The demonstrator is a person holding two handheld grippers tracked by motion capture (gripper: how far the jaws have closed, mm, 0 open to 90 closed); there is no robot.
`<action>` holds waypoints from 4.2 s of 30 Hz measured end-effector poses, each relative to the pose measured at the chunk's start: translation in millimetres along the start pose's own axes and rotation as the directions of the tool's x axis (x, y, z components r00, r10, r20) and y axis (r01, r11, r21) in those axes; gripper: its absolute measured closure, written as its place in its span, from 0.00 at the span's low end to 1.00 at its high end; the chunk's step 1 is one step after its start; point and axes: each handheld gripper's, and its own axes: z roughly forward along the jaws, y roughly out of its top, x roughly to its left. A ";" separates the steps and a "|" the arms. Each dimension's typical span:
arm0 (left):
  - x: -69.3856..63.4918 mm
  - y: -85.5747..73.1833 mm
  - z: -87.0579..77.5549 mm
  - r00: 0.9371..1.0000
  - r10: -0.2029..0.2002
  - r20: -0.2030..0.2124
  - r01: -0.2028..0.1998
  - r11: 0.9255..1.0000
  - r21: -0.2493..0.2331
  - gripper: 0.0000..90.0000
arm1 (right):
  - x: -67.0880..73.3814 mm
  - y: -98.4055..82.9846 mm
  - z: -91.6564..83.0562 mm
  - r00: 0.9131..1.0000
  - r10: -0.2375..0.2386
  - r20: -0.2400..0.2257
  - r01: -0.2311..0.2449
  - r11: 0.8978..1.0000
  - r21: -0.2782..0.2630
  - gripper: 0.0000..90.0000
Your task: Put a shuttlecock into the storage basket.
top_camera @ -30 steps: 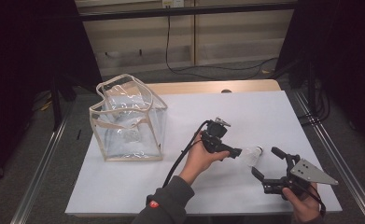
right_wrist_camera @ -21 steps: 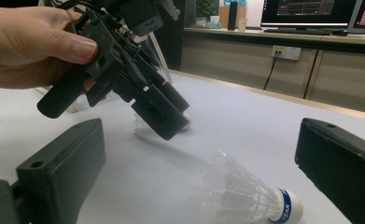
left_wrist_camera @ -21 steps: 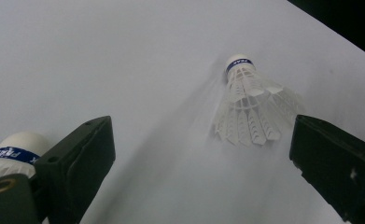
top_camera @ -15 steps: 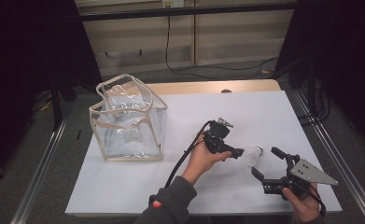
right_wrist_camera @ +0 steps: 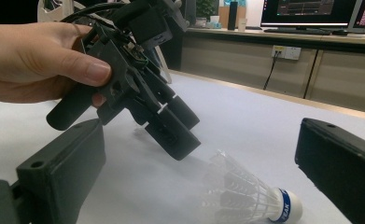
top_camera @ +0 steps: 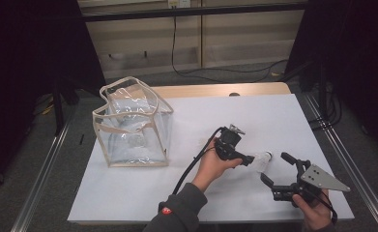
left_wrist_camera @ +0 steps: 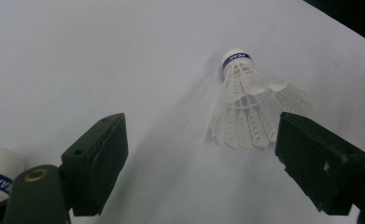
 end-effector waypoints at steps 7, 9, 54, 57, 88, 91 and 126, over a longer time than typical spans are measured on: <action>-0.8 -0.4 5.3 1.000 0.014 -0.004 -0.014 1.000 -0.001 0.25 | -0.5 -0.2 0.2 1.000 -0.002 0.000 0.002 1.000 0.003 0.02; -0.9 0.0 6.7 1.000 0.021 0.002 -0.021 1.000 -0.002 0.26 | 0.2 0.1 0.6 1.000 0.002 0.000 -0.002 1.000 0.001 0.02; -9.0 2.8 40.3 0.997 0.067 0.037 -0.068 0.998 0.012 0.63 | -1.6 -1.9 -2.8 1.000 0.004 0.009 -0.004 1.000 0.011 0.02; -10.0 4.7 42.9 0.997 0.062 0.036 -0.062 0.998 0.015 0.65 | -2.3 -2.5 -3.7 1.000 0.005 0.011 -0.005 1.000 0.013 0.02; -12.9 10.9 28.9 0.993 -0.027 0.115 0.020 0.998 0.064 1.00 | -1.5 -2.2 -0.7 1.000 -0.001 0.007 0.001 1.000 0.013 0.02; -11.7 12.3 23.2 0.993 -0.023 0.112 0.015 0.997 0.072 1.00 | -1.3 -2.3 0.5 1.000 0.000 0.003 0.000 1.000 0.014 0.02; 10.1 21.7 -46.8 0.989 -0.082 0.121 0.078 0.996 0.037 1.00 | 1.2 -1.0 3.8 1.000 -0.013 -0.008 0.014 1.000 0.017 0.02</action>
